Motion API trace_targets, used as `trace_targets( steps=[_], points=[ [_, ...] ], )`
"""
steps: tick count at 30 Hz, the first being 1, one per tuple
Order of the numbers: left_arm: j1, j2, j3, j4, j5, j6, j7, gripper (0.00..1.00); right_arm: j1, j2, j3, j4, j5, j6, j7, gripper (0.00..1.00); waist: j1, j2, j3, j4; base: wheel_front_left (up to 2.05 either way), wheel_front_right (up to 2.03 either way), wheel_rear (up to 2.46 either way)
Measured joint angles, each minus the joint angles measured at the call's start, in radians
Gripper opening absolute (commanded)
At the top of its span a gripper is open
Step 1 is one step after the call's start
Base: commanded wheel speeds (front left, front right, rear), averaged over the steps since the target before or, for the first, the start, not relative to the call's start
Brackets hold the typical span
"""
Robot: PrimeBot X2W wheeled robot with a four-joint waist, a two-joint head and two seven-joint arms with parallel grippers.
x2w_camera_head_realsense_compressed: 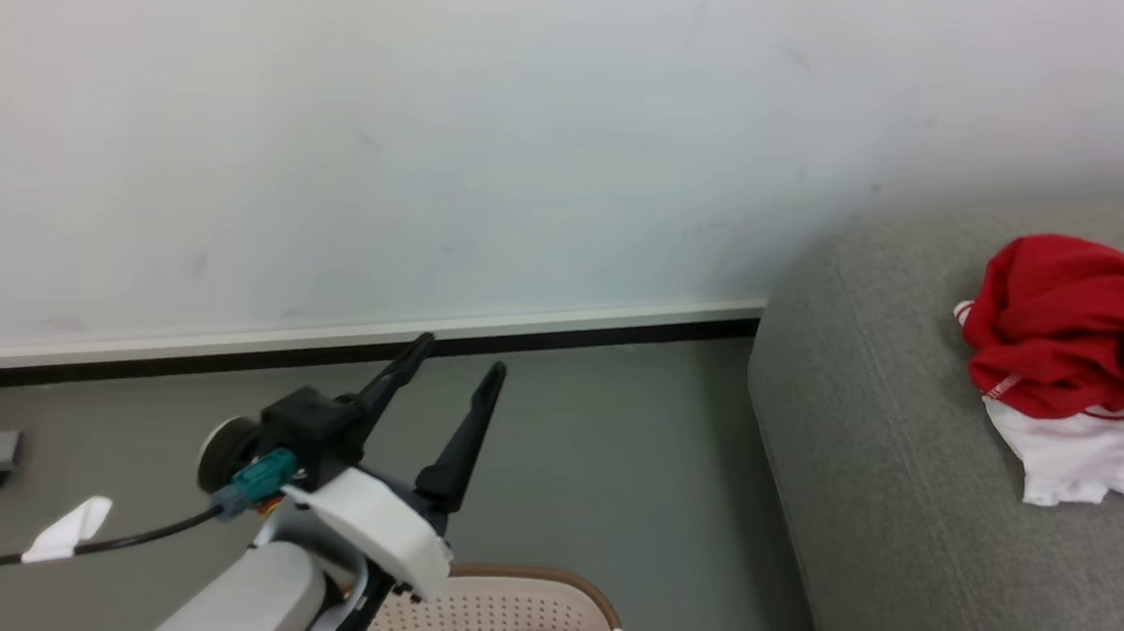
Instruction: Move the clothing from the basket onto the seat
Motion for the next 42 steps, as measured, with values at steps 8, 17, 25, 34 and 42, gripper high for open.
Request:
trace_targets(
  steps=[8,17,25,34,42],
  points=[
    [0.119,0.040,0.107,-0.038,-0.012,0.066,0.000,1.00,0.206,0.156,-0.116,-0.046,-0.076,0.000,-0.179,1.00,0.0002,0.0000,-0.054,0.066,0.00,0.00,0.00],
    [0.258,0.040,0.268,-0.091,0.045,0.127,0.000,1.00,0.517,0.390,-0.327,0.001,-0.234,0.000,-0.368,1.00,0.0003,0.0000,-0.075,0.112,0.00,0.00,0.00],
    [0.394,-0.010,0.416,-0.132,0.160,0.154,0.000,1.00,0.710,0.576,-0.485,-0.073,-0.373,0.000,-0.393,1.00,0.0005,0.0000,-0.085,0.117,0.00,0.00,0.00],
    [0.525,-0.114,0.563,-0.154,0.267,0.105,0.000,1.00,0.837,0.722,-0.583,-0.143,-0.515,0.000,-0.394,1.00,0.0005,0.0000,-0.087,0.117,0.00,0.00,0.00],
    [0.525,-0.169,0.641,-0.115,0.341,0.019,0.000,1.00,0.844,0.745,-0.611,-0.143,-0.554,0.000,-0.394,1.00,0.0005,0.0000,-0.088,0.121,0.00,0.00,0.00]
  ],
)
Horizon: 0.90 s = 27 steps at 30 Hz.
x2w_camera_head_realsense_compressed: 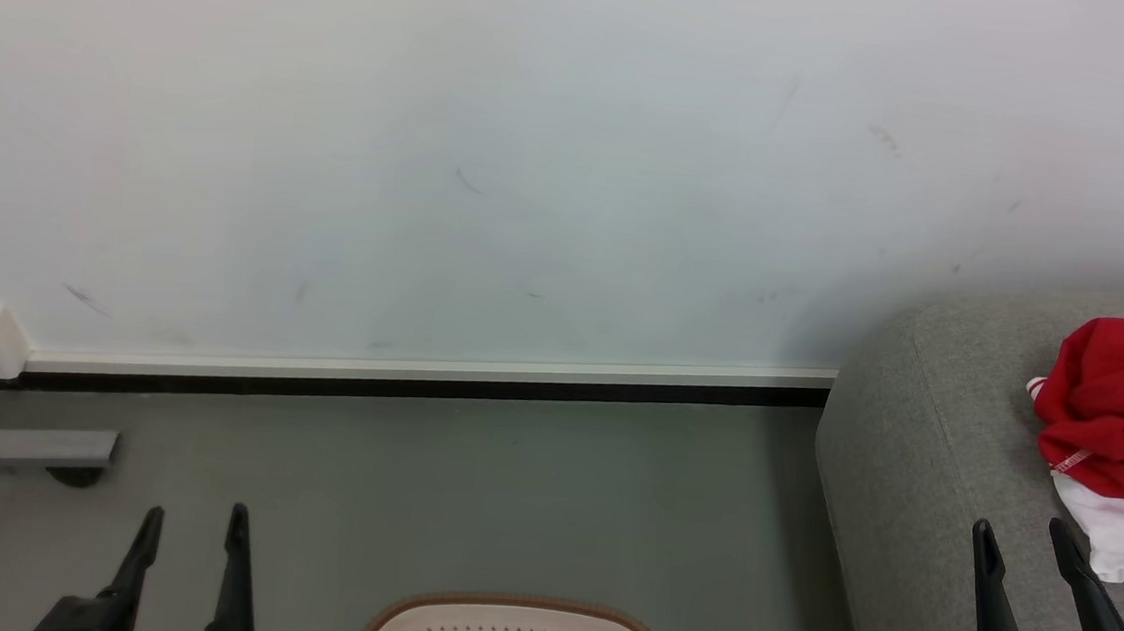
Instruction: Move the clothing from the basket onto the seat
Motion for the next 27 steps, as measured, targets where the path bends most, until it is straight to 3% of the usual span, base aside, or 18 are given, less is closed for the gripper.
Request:
trace_targets(
  steps=[16,27],
  points=[
    [-0.012,-0.059,0.072,0.011,0.083,-0.083,0.000,1.00,-0.010,-0.001,0.004,-0.003,-0.005,0.000,0.000,1.00,0.0000,0.0000,0.020,-0.026,0.00,0.00,0.00],
    [-0.154,-0.085,0.002,0.111,0.106,-0.143,0.000,1.00,-0.103,-0.003,-0.032,-0.056,-0.023,0.000,0.000,1.00,0.0000,0.0000,0.159,-0.068,0.00,0.00,0.00]
  ],
)
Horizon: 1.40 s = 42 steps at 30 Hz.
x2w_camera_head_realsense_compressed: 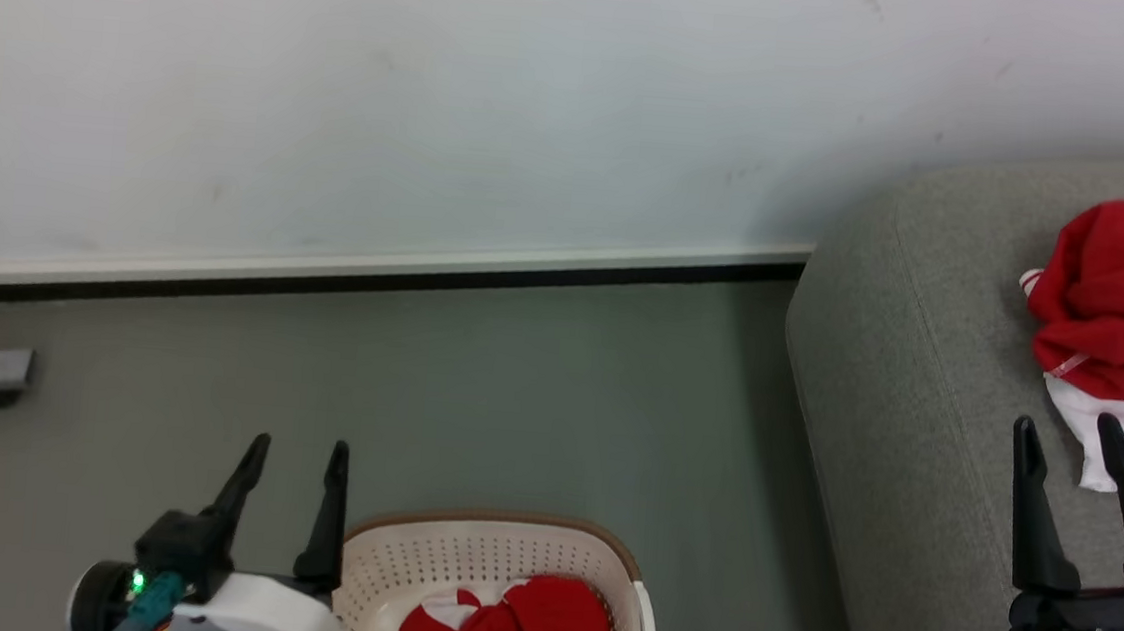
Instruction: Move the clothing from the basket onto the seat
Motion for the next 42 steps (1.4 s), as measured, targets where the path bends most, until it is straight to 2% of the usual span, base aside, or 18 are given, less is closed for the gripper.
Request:
trace_targets(
  steps=[5,15,24,33,42],
  points=[
    [-0.106,-0.007,-0.037,0.128,0.005,-0.026,0.000,1.00,-0.059,0.006,-0.009,-0.025,-0.003,0.000,0.000,1.00,0.0001,0.0000,0.100,-0.027,0.00,0.00,0.00],
    [-0.338,0.005,-0.099,0.482,0.012,-0.081,0.001,1.00,-0.186,0.047,-0.031,-0.084,0.002,0.000,0.000,1.00,0.0002,0.0000,0.307,-0.092,0.00,0.00,0.00],
    [-0.538,0.028,-0.156,0.767,0.009,-0.102,0.018,1.00,-0.297,0.074,-0.024,-0.150,0.011,0.000,0.000,1.00,0.0003,0.0000,0.492,-0.147,0.00,0.00,0.00],
    [-0.686,0.040,-0.231,0.929,0.010,-0.107,0.054,1.00,-0.380,0.094,-0.050,-0.254,0.020,0.000,0.000,1.00,0.0002,0.0000,0.671,-0.192,0.00,0.00,0.00],
    [-0.774,0.049,-0.279,0.990,-0.038,-0.108,0.152,1.00,-0.421,0.123,-0.072,-0.337,0.010,0.000,-0.002,1.00,0.0002,0.0000,0.811,-0.234,0.00,0.00,0.00]
  ],
)
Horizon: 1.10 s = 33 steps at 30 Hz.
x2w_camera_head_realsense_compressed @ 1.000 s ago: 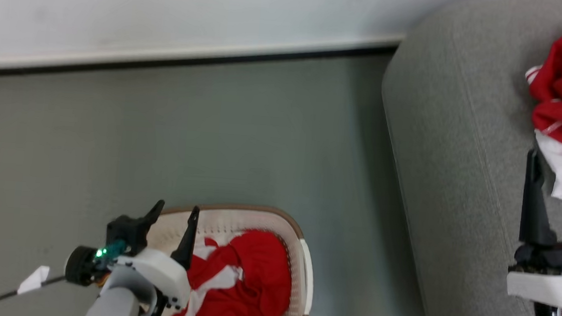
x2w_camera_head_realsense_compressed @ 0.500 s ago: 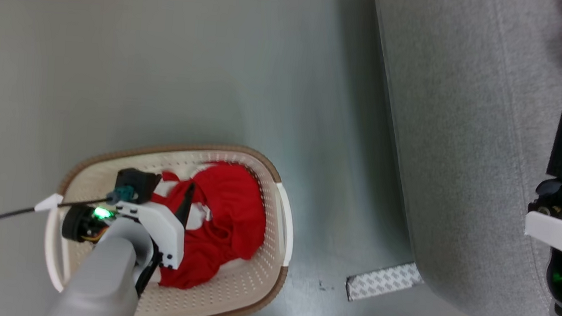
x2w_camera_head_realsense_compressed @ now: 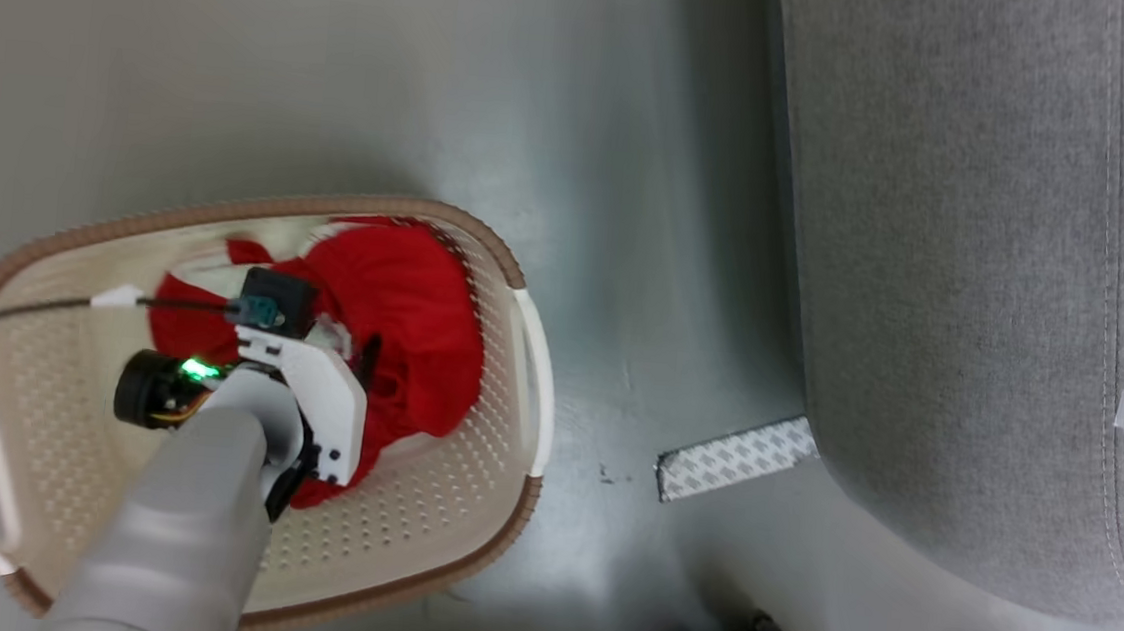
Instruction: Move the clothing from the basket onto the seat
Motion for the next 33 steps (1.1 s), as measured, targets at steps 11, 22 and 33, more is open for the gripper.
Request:
trace_targets(
  steps=[11,22,33],
  points=[
    [-0.046,0.022,-0.037,0.025,-0.013,0.029,0.132,1.00,0.014,0.024,0.005,-0.024,0.000,0.000,0.000,1.00,-0.0001,0.0000,0.057,-0.050,0.00,0.00,0.00],
    [-0.071,0.035,-0.070,0.031,-0.010,0.031,0.233,0.00,0.023,0.028,0.008,-0.026,-0.012,0.000,0.000,1.00,-0.0002,0.0000,0.060,-0.049,0.00,0.00,0.00],
    [-0.083,0.054,-0.072,0.032,-0.038,0.015,0.158,0.00,-0.003,0.029,0.028,-0.008,-0.015,0.000,0.000,1.00,-0.0002,0.0000,0.032,-0.058,0.00,0.00,0.00]
  ],
)
